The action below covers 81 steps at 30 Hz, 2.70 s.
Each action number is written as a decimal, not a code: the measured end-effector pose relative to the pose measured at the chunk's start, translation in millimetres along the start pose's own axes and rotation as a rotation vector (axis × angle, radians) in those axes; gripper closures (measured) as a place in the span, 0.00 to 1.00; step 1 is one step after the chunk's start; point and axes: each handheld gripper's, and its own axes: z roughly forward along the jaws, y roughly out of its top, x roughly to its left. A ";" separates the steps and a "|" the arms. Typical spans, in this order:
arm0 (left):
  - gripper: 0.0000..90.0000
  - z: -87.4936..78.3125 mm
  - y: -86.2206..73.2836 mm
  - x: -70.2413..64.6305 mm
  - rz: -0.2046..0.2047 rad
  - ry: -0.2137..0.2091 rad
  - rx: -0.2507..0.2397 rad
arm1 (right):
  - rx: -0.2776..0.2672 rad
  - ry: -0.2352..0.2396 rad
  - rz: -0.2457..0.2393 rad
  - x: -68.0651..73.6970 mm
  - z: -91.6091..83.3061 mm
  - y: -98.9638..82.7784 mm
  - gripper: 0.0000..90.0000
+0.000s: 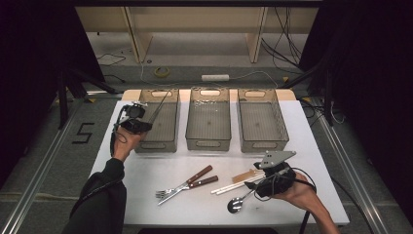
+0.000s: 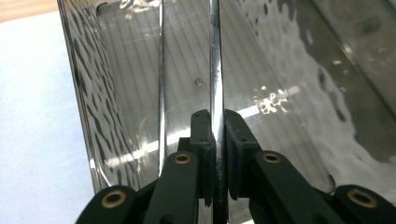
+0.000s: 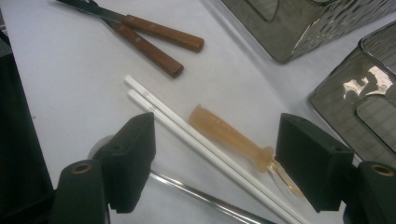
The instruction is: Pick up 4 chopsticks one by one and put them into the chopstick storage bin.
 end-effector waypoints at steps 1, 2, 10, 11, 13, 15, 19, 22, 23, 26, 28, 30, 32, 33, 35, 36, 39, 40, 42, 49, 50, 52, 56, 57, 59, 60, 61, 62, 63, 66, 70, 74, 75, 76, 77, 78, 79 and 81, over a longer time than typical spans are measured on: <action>0.92 0.0 0.0 0.0 0.000 0.000 0.000 | -0.001 0.001 0.000 0.0 0.0 0.0 0.33; 0.92 1.6 0.1 0.5 -0.004 0.005 0.005 | -0.001 0.001 0.000 0.0 0.0 0.0 0.33; 0.68 2.4 0.9 -2.4 -0.029 0.000 -0.018 | 0.002 0.002 0.001 0.0 0.6 0.3 0.33; 0.64 2.4 0.9 -2.4 -0.029 0.000 -0.018 | 0.001 0.002 0.002 -0.4 0.5 0.2 0.33; 0.58 -1.2 -0.2 -4.9 -0.025 -0.013 -0.020 | 0.001 0.002 0.001 -0.8 0.3 0.2 0.33; 0.47 -6.6 -3.0 -8.5 -0.013 -0.026 -0.042 | 0.005 0.005 -0.004 -1.3 -0.2 0.7 0.33; 0.37 -19.8 -11.7 -17.5 0.008 -0.089 -0.083 | 0.026 0.015 -0.028 -2.0 -0.2 2.8 0.34; 0.32 -32.1 -20.0 -24.5 0.035 -0.121 -0.113 | 0.045 0.020 -0.044 -2.5 0.2 4.0 0.36; 0.30 -36.6 -23.0 -26.8 0.037 -0.130 -0.131 | 0.054 0.025 -0.051 -2.8 0.5 4.2 0.36; 0.25 -48.2 -32.3 -34.0 0.066 -0.158 -0.165 | 0.121 0.038 -0.106 -4.1 4.3 5.3 0.39; 0.24 -55.0 -38.2 -38.8 0.077 -0.170 -0.187 | 0.134 0.041 -0.126 -4.4 6.3 5.5 0.40; 0.22 -63.6 -47.3 -47.4 0.097 -0.198 -0.220 | 0.169 0.038 -0.149 -4.8 12.1 6.4 0.42; 0.21 -66.1 -50.7 -50.8 0.104 -0.204 -0.231 | 0.179 0.039 -0.154 -5.6 14.1 6.6 0.43; 0.20 -68.4 -54.0 -54.0 0.117 -0.212 -0.239 | 0.188 0.043 -0.160 -6.5 16.0 6.7 0.44; 0.19 -72.1 -60.0 -60.2 0.140 -0.223 -0.247 | 0.215 0.046 -0.174 -8.6 21.4 6.7 0.47; 0.19 -73.9 -63.2 -62.5 0.152 -0.228 -0.255 | 0.215 0.046 -0.174 -8.6 21.4 6.7 0.47; 0.18 -76.6 -73.0 -69.9 0.169 -0.247 -0.273 | 0.241 0.038 -0.192 -11.3 25.4 6.6 0.51; 0.18 -78.0 -79.5 -73.2 0.179 -0.264 -0.282 | 0.251 0.039 -0.195 -12.0 25.9 6.5 0.52; 0.17 -78.8 -83.0 -74.6 0.182 -0.272 -0.284 | 0.260 0.043 -0.202 -13.5 27.6 5.8 0.53; 0.17 -84.5 -103.6 -83.4 0.201 -0.283 -0.298 | 0.300 0.040 -0.220 -17.5 34.9 3.1 0.58; 0.17 -85.4 -105.7 -83.9 0.197 -0.285 -0.297 | 0.301 0.039 -0.224 -18.3 36.3 2.5 0.59; 0.17 -86.6 -109.9 -84.6 0.203 -0.285 -0.303 | 0.314 0.041 -0.225 -19.6 38.3 1.9 0.59; 0.17 -90.9 -117.0 -87.6 0.217 -0.285 -0.328 | 0.335 0.048 -0.235 -20.8 42.5 1.0 0.62; 0.17 -90.9 -117.0 -87.6 0.217 -0.285 -0.328 | 0.335 0.048 -0.235 -20.8 42.5 1.0 0.62; 0.17 -91.5 -119.6 -88.7 0.218 -0.292 -0.333 | 0.347 0.046 -0.237 -21.6 44.5 0.4 0.63; 0.17 -91.4 -120.7 -89.5 0.221 -0.291 -0.338 | 0.349 0.045 -0.236 -22.0 45.5 -0.2 0.64; 0.17 -92.1 -121.6 -90.2 0.224 -0.292 -0.337 | 0.351 0.048 -0.241 -22.8 46.3 -0.6 0.64; 0.17 -92.6 -122.2 -90.8 0.224 -0.295 -0.340 | 0.358 0.047 -0.241 -23.2 47.0 -1.0 0.65; 0.17 -93.1 -122.7 -91.1 0.226 -0.296 -0.343 | 0.361 0.046 -0.247 -23.7 47.8 -1.7 0.66; 0.17 -93.1 -123.6 -91.8 0.228 -0.296 -0.343 | 0.372 0.047 -0.250 -25.1 49.3 -3.2 0.68; 0.17 -92.4 -123.9 -92.6 0.237 -0.295 -0.336 | 0.379 0.056 -0.254 -24.9 50.1 -3.6 0.70; 0.17 -92.3 -124.1 -94.2 0.240 -0.295 -0.337 | 0.400 0.058 -0.275 -25.2 52.8 -4.9 0.73; 0.17 -92.6 -124.2 -94.3 0.245 -0.295 -0.337 | 0.402 0.057 -0.275 -24.9 52.6 -4.9 0.73; 0.17 -92.6 -124.2 -94.3 0.245 -0.295 -0.337 | 0.403 0.057 -0.277 -24.8 52.7 -4.9 0.74; 0.17 -92.5 -124.2 -94.3 0.245 -0.295 -0.337 | 0.404 0.061 -0.278 -24.6 52.8 -5.0 0.74; 0.17 -92.3 -124.2 -94.3 0.246 -0.297 -0.336 | 0.412 0.065 -0.274 -23.8 52.8 -5.2 0.75; 0.17 -92.2 -124.2 -94.3 0.245 -0.296 -0.336 | 0.411 0.066 -0.276 -23.8 53.0 -5.3 0.75; 0.17 -92.3 -124.3 -94.3 0.246 -0.296 -0.335 | 0.411 0.067 -0.284 -23.7 53.3 -5.2 0.76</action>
